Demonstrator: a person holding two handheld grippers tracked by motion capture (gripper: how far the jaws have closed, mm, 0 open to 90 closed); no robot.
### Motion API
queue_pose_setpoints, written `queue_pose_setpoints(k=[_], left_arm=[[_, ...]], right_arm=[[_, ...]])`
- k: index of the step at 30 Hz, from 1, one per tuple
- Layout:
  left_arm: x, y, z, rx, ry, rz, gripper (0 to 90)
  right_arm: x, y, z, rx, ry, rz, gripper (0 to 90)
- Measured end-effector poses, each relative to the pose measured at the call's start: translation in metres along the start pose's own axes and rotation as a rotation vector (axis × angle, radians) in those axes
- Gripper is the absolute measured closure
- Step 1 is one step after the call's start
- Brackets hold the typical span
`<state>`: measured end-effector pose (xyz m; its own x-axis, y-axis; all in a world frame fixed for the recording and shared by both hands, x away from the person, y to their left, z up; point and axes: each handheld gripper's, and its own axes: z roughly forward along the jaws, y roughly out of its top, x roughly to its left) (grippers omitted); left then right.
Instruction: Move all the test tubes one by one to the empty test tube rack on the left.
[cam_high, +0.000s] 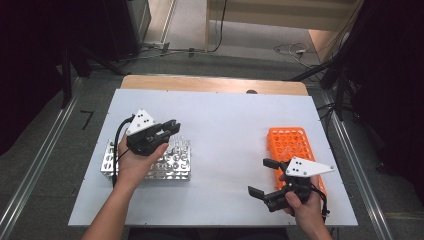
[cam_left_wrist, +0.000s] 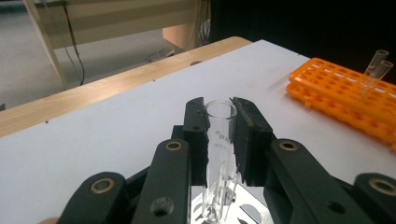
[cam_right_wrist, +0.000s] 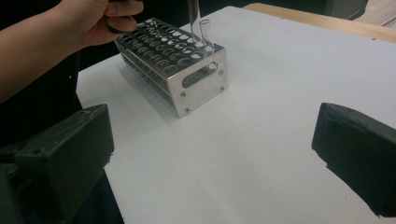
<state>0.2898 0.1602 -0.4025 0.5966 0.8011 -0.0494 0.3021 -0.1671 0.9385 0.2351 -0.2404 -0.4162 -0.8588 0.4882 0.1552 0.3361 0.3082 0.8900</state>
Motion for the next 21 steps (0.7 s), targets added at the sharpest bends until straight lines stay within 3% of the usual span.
queue_pose_setpoints(k=[21], left_arm=[[0.002,-0.017,0.009,0.044,0.012,-0.008,76.5]], right_arm=[[-0.012,0.001,-0.023,-0.034,-0.034,0.011,0.0]])
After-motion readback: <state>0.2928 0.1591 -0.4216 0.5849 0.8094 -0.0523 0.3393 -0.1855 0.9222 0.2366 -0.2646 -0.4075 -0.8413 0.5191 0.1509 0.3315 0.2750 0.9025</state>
